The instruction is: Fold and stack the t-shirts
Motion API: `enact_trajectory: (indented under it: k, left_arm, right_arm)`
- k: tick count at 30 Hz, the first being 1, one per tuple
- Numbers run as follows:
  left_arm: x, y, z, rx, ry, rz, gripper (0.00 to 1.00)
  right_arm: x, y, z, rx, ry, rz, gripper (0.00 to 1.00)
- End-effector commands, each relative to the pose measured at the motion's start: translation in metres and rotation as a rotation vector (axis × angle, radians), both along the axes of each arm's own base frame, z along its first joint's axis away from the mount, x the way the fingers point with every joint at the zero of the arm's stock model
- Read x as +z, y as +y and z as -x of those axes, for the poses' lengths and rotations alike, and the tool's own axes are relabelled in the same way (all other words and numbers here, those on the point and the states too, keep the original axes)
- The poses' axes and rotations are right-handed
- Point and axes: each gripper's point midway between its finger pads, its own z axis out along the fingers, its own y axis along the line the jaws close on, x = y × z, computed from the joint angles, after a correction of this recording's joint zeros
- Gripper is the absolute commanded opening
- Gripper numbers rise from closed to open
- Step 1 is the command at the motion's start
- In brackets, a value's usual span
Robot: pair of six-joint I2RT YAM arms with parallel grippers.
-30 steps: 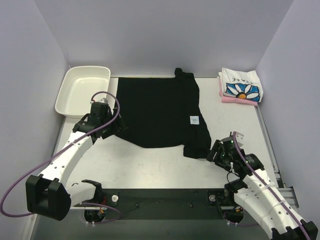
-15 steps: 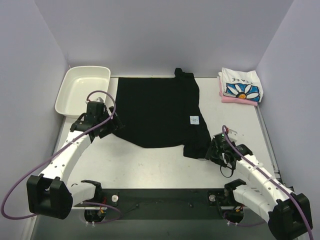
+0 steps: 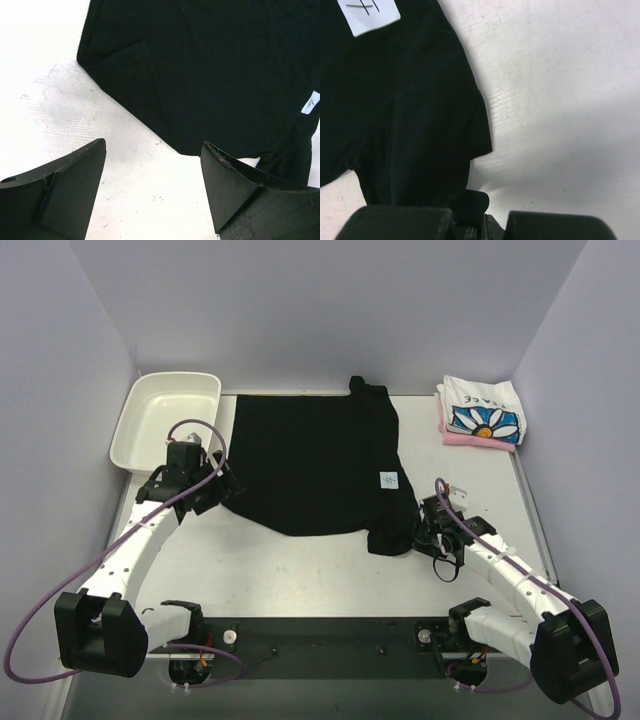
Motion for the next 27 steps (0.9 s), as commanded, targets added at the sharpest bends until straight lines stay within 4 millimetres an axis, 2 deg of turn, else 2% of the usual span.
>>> enact_trajectory:
  k: [1, 7, 12, 15, 19, 22, 23, 26, 27]
  left_arm:
    - [0.009, -0.002, -0.009, -0.015, -0.051, 0.012, 0.86]
    - [0.013, 0.001, -0.012, -0.011, -0.062, 0.001, 0.86]
    - [0.015, 0.017, -0.012, 0.025, -0.055, -0.08, 0.85]
    - [-0.006, 0.027, -0.01, 0.051, 0.007, -0.123, 0.8]
    - [-0.037, 0.031, -0.007, 0.092, 0.109, -0.108, 0.79]
    - [-0.054, 0.034, -0.012, 0.147, 0.144, -0.108, 0.79]
    - [-0.065, 0.031, -0.014, 0.147, 0.178, -0.096, 0.78]
    - [-0.079, 0.027, -0.024, 0.169, 0.207, -0.079, 0.77]
    - [-0.078, 0.026, -0.03, 0.174, 0.202, -0.07, 0.77]
  right_arm:
    - [0.009, 0.0, -0.011, 0.001, -0.03, 0.02, 0.0]
    - [0.009, 0.001, -0.01, -0.001, -0.034, 0.01, 0.0]
    - [0.015, 0.003, -0.009, 0.006, -0.054, -0.009, 0.0]
    - [0.021, 0.004, -0.01, 0.012, -0.074, -0.021, 0.0]
    - [0.022, 0.005, -0.008, 0.021, -0.084, -0.024, 0.0]
    - [0.022, 0.007, -0.006, 0.029, -0.079, -0.036, 0.0]
    - [0.022, 0.009, -0.005, 0.033, -0.079, -0.04, 0.0]
    - [0.024, 0.01, -0.006, 0.04, -0.09, -0.047, 0.0]
    - [0.024, 0.011, -0.006, 0.041, -0.094, -0.052, 0.0]
